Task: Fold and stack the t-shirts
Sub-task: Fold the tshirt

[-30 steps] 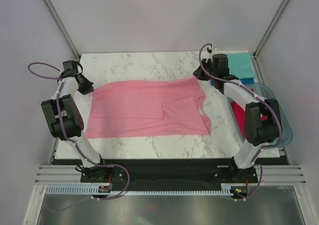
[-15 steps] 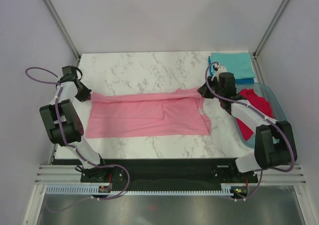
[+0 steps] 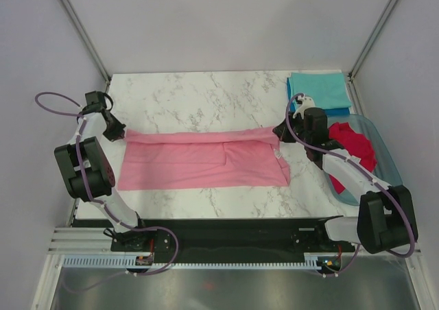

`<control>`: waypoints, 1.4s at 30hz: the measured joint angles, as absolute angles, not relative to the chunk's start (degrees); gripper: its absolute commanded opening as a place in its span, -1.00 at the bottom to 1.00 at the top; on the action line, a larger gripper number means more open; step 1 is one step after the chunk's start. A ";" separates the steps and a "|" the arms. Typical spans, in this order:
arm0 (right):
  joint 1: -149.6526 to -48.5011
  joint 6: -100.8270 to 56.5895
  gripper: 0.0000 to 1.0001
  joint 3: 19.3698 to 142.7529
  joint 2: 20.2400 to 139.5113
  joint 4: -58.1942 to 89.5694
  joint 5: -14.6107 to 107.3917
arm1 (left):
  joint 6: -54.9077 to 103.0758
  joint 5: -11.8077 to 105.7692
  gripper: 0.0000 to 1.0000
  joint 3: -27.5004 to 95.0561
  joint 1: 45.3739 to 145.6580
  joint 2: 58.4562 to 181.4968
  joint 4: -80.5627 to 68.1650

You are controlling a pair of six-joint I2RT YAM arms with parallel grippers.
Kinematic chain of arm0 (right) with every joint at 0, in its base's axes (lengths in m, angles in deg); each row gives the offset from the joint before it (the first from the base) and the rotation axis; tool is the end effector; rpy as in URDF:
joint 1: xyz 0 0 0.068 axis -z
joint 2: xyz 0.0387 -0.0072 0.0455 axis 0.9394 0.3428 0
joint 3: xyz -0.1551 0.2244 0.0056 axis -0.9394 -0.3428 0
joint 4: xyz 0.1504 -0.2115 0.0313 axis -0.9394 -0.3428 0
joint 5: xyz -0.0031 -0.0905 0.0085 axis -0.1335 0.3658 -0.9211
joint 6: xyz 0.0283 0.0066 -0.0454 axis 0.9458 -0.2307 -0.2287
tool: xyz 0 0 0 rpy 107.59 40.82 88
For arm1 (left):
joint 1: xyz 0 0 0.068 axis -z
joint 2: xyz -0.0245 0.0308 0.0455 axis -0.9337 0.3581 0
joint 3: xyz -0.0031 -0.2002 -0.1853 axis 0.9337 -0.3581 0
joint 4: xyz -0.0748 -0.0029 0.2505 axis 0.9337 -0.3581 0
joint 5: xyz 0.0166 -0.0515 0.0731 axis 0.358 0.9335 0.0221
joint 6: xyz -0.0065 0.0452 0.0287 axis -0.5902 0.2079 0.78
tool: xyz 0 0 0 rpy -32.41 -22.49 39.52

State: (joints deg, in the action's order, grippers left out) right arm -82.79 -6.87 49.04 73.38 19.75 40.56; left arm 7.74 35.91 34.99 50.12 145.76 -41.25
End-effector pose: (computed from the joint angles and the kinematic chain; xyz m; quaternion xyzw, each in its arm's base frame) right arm 0.2782 0.0719 0.2433 0.0076 0.8512 0.2502 0.4614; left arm 0.3489 0.1212 0.2156 -0.3900 0.8852 0.0038 0.2534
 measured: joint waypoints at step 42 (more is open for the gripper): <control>-88.67 -3.20 -1.00 36.74 62.50 15.51 44.29 | 7.06 38.60 -0.14 26.08 46.67 136.64 -43.46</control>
